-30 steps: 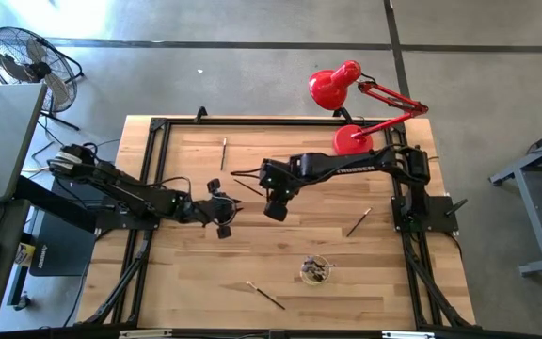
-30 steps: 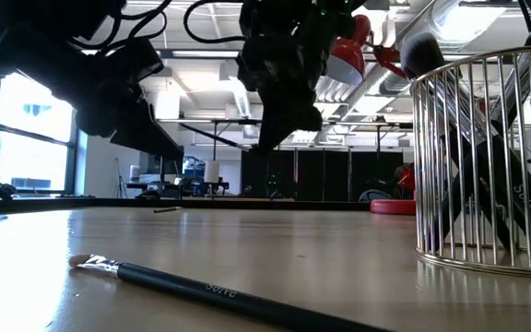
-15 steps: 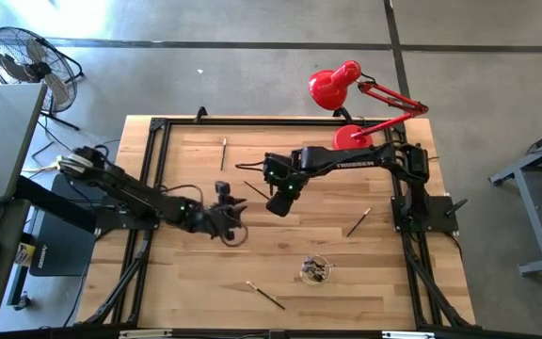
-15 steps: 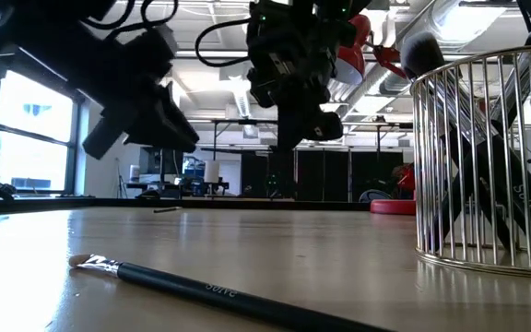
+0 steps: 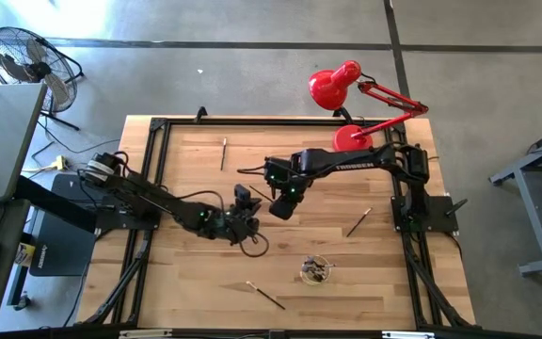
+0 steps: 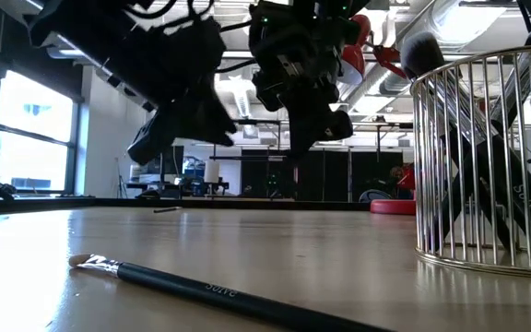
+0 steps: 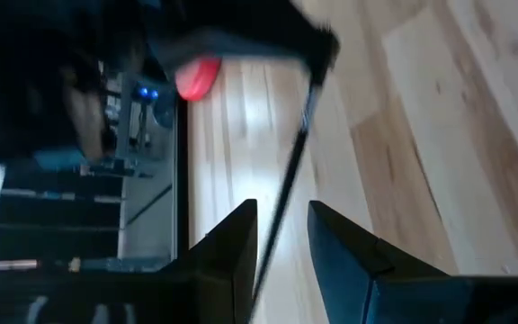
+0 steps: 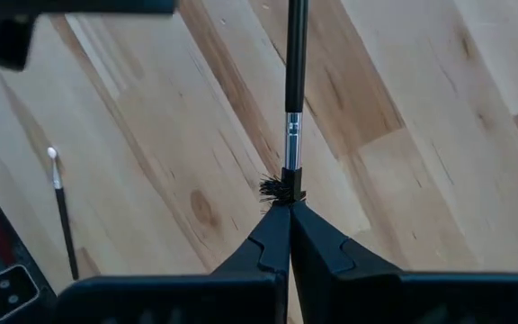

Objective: Pick & Place Makeup Brushes
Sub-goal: Put the eye groomer brush into the gold makeup holder

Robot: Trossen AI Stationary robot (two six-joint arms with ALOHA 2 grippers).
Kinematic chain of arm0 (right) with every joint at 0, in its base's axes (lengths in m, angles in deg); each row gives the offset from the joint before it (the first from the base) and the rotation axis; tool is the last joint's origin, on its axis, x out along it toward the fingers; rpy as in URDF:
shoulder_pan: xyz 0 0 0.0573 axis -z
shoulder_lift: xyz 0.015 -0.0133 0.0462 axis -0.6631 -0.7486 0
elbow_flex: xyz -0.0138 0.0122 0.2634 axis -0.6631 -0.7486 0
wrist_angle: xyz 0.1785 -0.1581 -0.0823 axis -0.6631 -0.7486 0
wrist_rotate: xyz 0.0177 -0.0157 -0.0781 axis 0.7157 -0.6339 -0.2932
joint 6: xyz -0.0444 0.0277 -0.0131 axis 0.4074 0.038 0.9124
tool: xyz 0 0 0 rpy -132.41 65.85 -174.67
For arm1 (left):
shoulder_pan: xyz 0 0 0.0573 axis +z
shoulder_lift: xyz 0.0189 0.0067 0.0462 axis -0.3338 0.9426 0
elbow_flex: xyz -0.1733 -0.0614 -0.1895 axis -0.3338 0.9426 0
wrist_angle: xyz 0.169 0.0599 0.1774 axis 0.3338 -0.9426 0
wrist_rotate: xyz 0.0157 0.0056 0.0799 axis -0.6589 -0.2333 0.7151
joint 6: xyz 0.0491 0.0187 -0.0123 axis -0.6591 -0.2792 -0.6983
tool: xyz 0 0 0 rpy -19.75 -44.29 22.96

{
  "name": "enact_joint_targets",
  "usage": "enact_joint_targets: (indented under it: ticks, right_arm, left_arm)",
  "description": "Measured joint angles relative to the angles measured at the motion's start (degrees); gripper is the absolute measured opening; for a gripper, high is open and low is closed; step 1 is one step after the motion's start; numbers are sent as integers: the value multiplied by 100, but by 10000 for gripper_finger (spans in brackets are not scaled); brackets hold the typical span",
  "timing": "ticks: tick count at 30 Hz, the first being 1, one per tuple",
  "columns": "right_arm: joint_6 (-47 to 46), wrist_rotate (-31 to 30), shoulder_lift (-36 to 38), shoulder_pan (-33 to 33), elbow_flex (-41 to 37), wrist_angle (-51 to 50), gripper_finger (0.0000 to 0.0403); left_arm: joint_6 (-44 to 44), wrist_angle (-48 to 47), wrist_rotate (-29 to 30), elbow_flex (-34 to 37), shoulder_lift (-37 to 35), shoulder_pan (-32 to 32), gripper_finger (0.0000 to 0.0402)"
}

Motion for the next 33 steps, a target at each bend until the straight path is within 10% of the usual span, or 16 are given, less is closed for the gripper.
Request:
enact_joint_targets:
  ticks: [33]
  right_arm:
    - [59, 195, -7, -33, 1, 249, 0]
  left_arm:
    - [-675, 160, -442, -210, 568, 573, 79]
